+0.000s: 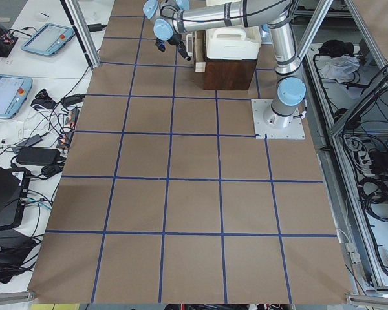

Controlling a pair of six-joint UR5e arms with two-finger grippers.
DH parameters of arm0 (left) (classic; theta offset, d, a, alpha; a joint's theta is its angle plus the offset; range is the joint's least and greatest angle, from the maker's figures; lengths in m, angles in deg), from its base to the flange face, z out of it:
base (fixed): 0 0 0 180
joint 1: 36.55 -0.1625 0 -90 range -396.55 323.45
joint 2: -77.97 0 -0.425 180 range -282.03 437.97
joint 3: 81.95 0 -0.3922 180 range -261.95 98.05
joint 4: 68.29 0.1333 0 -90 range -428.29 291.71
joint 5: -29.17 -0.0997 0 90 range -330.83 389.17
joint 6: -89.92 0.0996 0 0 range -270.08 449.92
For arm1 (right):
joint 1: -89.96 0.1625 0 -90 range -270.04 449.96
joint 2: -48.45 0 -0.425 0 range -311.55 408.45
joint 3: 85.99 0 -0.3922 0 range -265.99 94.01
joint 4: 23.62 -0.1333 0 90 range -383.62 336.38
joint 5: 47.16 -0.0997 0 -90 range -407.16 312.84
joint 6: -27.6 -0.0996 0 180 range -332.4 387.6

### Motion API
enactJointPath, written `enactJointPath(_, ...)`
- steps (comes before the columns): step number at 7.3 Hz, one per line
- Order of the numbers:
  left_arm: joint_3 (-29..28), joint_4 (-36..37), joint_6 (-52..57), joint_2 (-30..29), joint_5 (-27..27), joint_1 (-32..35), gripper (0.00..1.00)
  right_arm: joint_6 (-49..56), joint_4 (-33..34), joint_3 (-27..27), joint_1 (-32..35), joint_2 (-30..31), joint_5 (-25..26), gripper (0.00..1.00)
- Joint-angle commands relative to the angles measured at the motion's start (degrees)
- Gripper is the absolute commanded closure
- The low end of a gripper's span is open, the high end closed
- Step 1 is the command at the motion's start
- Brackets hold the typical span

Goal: Put scissors in drawer and close it
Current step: 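Press the left gripper against the drawer front to seat it fully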

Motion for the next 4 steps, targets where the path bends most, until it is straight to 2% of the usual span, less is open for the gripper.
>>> enactJointPath(1,1.1,-0.4,-0.2,0.3,0.5,0.0,0.0,0.0,0.0,0.0,0.0,0.0,0.0,0.0)
enactJointPath(4,1.2,-2.4,-1.7,0.4,1.2,0.1,0.0,0.0,0.0,0.0,0.0,0.0,0.0,0.0)
